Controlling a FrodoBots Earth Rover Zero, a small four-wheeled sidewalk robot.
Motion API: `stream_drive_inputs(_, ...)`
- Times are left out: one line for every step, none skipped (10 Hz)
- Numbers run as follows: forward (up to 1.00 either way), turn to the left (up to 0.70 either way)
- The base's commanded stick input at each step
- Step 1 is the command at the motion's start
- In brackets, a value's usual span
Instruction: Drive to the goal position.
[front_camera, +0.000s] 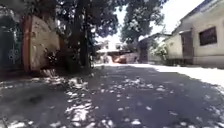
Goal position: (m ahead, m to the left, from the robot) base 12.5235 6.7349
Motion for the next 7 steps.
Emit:
stream_drive_inputs(1.0,-0.4)
stream_drive_inputs(1.0,-0.4)
stream_drive_inputs(1.0,-0.4)
stream_drive_inputs(1.0,0.06)
stream_drive_inputs(1.0,0.09)
stream_drive_inputs(1.0,0.01)
stream_drive_inputs(1.0,0.07)
